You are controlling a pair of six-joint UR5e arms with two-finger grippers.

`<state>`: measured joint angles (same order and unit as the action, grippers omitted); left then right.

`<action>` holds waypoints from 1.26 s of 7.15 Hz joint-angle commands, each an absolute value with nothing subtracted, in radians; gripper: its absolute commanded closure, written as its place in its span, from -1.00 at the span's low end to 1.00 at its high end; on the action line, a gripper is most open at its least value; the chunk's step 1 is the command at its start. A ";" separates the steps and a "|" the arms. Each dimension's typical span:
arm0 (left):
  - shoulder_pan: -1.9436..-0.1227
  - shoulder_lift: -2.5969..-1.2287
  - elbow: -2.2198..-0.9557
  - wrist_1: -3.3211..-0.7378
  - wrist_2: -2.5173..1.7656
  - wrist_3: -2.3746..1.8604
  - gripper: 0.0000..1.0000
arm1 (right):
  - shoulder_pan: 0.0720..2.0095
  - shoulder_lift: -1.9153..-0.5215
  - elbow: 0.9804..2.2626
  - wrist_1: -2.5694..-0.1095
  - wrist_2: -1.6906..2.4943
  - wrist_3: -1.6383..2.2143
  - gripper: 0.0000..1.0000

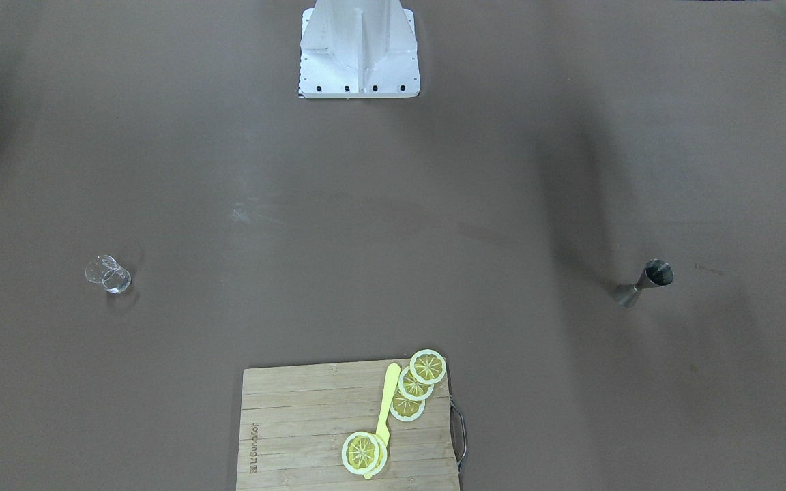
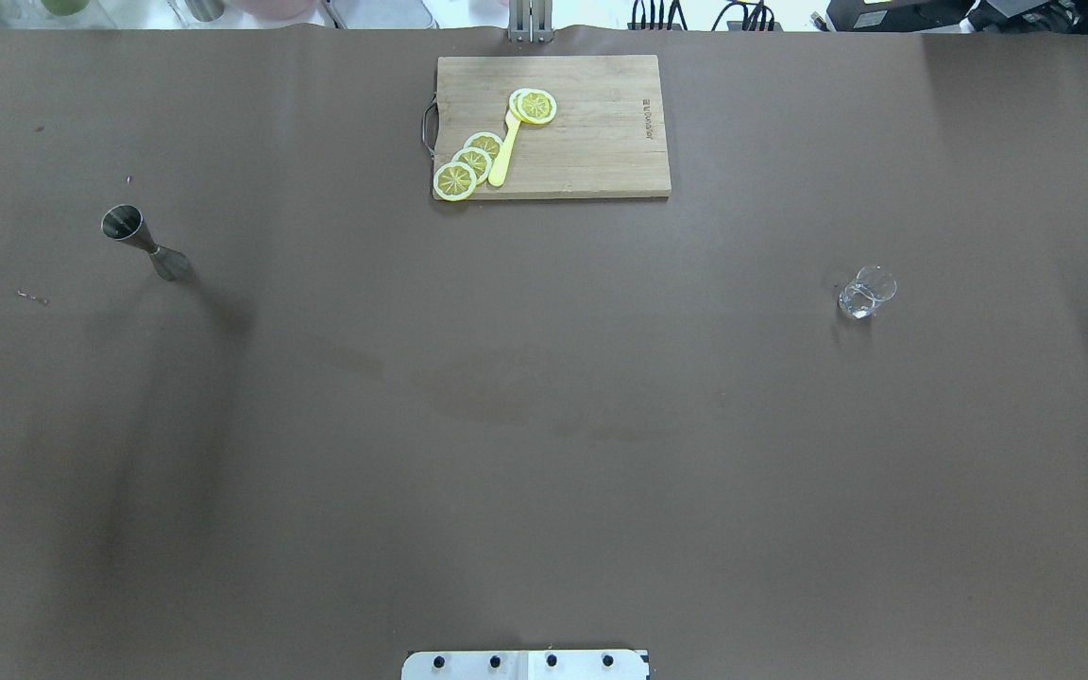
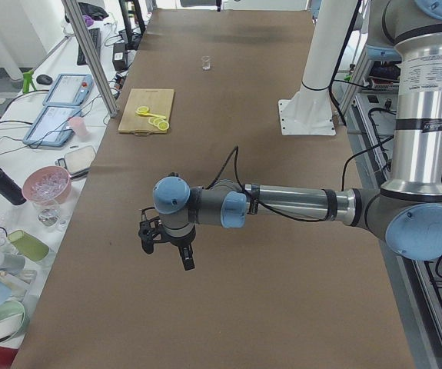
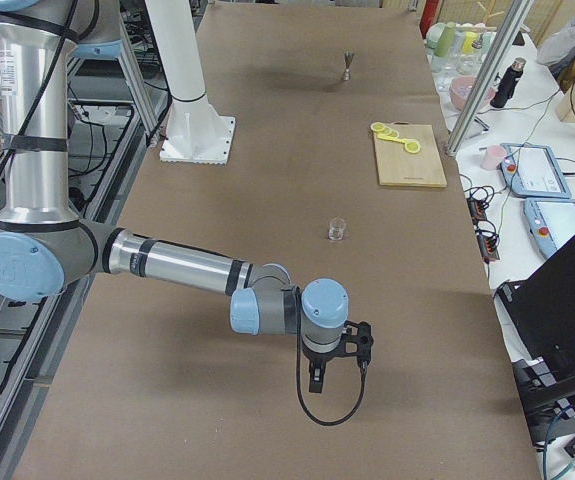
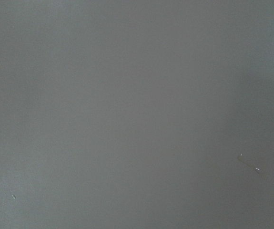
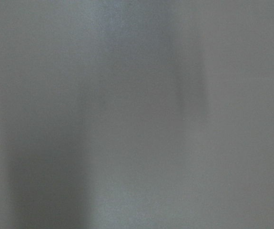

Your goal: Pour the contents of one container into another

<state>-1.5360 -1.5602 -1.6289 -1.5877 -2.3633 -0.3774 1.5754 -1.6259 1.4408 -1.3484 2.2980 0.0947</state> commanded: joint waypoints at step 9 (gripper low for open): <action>-1.536 -1.554 -1.637 -1.585 -2.376 -0.377 -1.00 | 1.577 -1.643 1.453 -1.347 2.339 0.089 -1.00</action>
<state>-1.5355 -1.5539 -1.6368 -1.5848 -2.3761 -0.3775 1.5764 -1.6429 1.4508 -1.3468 2.3393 0.0889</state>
